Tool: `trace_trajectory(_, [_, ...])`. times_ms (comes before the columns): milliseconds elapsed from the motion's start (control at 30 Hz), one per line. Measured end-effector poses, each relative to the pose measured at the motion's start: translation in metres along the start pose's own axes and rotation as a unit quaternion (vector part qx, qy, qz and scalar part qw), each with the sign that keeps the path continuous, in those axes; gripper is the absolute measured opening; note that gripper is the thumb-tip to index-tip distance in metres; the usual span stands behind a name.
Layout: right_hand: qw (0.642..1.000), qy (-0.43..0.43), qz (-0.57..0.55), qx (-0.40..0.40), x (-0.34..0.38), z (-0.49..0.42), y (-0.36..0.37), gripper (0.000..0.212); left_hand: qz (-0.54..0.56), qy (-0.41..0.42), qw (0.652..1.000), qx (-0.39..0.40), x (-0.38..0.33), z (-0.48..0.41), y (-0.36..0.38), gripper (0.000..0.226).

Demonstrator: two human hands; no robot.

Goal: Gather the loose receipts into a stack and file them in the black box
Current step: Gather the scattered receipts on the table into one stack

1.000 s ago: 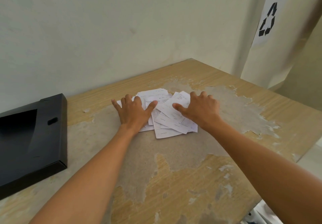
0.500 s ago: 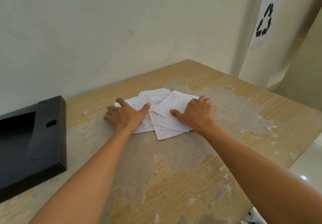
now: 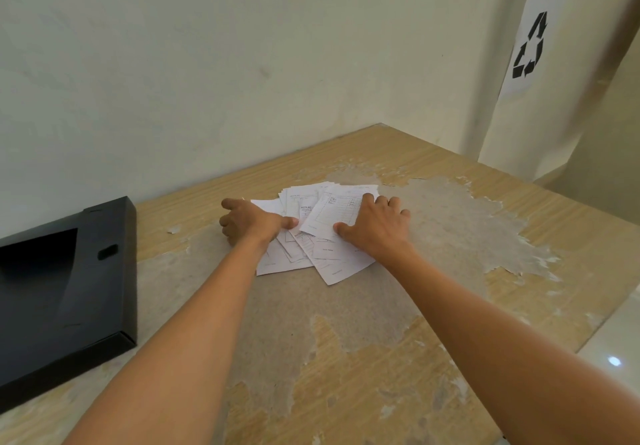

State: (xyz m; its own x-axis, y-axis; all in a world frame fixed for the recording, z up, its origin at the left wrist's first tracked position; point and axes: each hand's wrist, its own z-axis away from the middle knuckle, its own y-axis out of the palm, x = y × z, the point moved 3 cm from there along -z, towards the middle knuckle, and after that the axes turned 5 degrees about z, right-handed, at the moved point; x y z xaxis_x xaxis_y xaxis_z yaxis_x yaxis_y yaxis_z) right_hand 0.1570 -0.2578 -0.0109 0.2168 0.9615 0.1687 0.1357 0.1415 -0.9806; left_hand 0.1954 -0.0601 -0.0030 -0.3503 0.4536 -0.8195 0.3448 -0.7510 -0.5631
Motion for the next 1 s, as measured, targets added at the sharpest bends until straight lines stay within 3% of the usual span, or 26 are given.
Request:
trace_trajectory(167, [0.999,0.008,-0.036,0.008,0.0,-0.004,-0.002,0.075,0.061,-0.019,0.997,0.048,-0.002,-0.003,0.0,0.102])
trace_trajectory(333, [1.0,-0.007,-0.03,0.002,-0.001,-0.003,0.001,0.075,0.118,-0.003,0.99,0.076,-0.008,-0.001,0.01,0.057])
trace_trajectory(467, [0.999,-0.009,-0.038,-0.001,-0.002,-0.004,0.003,0.075,0.205,-0.024,0.974,0.098,-0.014,-0.001,0.015,0.072])
trace_trajectory(600, [0.999,-0.01,-0.05,-0.001,-0.001,-0.007,0.004,0.077,0.247,-0.101,0.945,0.192,-0.009,-0.006,0.017,0.054])
trace_trajectory(667, [0.998,-0.012,-0.054,0.0,0.0,-0.007,0.005,0.079,0.246,-0.12,0.928,0.251,-0.008,-0.005,0.017,0.056])
trace_trajectory(833, [0.995,-0.011,-0.096,0.013,0.002,-0.009,0.005,0.09,0.261,-0.094,0.919,0.282,-0.006,-0.003,0.017,0.06])
trace_trajectory(1000, [0.964,0.061,-0.257,0.027,-0.006,-0.014,0.004,0.11,0.315,-0.047,0.896,0.311,-0.007,-0.001,0.015,0.051])
